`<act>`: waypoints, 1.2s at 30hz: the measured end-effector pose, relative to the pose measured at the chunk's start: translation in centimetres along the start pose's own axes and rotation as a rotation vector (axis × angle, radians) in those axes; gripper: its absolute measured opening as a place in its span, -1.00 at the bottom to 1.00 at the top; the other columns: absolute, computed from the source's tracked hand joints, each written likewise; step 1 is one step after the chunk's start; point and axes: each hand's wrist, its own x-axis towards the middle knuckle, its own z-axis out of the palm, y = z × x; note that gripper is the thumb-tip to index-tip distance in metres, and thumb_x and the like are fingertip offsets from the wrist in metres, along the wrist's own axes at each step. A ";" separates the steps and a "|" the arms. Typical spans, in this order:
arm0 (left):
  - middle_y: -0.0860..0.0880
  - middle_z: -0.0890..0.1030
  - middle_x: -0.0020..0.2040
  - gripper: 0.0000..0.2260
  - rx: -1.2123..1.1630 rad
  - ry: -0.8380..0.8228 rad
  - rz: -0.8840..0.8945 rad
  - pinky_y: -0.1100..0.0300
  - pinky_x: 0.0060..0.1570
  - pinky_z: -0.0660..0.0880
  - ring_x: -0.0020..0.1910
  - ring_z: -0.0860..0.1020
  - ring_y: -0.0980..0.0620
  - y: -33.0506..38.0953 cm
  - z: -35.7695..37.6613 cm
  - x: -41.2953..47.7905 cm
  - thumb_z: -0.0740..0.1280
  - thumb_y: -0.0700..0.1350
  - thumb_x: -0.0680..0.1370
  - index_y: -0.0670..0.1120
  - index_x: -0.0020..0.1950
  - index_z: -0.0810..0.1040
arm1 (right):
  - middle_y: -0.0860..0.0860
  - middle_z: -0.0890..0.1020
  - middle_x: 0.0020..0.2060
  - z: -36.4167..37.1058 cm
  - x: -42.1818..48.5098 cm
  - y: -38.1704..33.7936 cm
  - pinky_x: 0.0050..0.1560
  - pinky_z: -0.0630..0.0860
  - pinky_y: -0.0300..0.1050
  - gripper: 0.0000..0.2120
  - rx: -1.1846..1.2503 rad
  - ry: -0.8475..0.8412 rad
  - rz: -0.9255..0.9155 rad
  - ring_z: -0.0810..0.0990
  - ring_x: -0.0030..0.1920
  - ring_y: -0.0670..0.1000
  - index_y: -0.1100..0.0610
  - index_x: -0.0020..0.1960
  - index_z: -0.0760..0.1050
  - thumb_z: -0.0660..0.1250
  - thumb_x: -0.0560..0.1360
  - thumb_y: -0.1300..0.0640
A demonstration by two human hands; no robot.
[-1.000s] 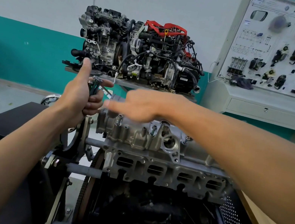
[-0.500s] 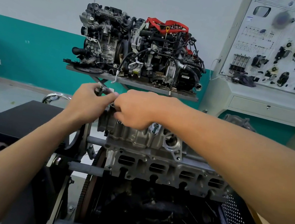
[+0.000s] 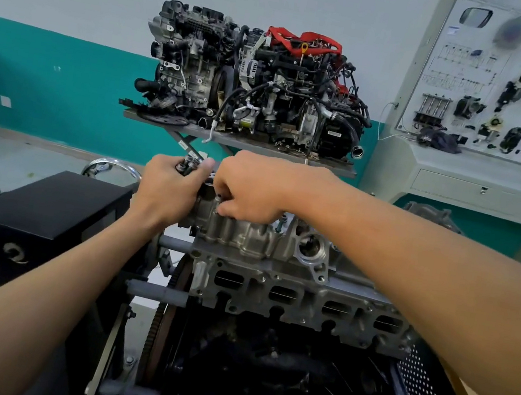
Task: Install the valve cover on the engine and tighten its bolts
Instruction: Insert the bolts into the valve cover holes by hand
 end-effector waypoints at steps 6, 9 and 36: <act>0.00 0.35 -0.53 -0.52 -0.093 -0.073 -0.035 0.24 -0.54 0.22 -0.55 0.29 0.06 0.0 -0.9 -1.5 0.37 0.05 0.62 -0.13 -0.43 0.37 | -0.02 0.51 -0.42 0.0 -1.0 -0.4 -0.39 0.31 -0.12 -0.42 -0.035 0.018 0.159 0.52 -0.37 0.01 0.05 -0.37 0.39 0.09 0.53 -0.40; 0.08 0.31 -0.56 -0.49 -0.068 -0.079 -0.010 0.27 -0.56 0.17 -0.56 0.22 0.11 0.1 -1.2 -1.9 0.36 0.02 0.63 -0.04 -0.47 0.29 | -0.03 0.56 -0.32 -0.3 -1.1 -1.0 -0.40 0.34 -0.13 -0.64 -0.011 0.065 0.098 0.55 -0.30 0.01 -0.07 -0.31 0.36 0.16 0.57 -0.24; -0.22 0.67 -0.27 -0.68 -0.160 -0.077 -0.039 -0.01 -0.23 0.51 -0.32 0.53 0.00 -0.9 -1.0 -2.1 0.32 0.04 0.66 -0.09 -0.21 0.66 | -0.08 0.45 -0.27 -1.2 -0.5 -1.7 -0.39 0.26 -0.11 -0.53 -0.041 0.067 0.190 0.45 -0.26 -0.02 0.05 0.07 0.57 0.10 0.57 -0.29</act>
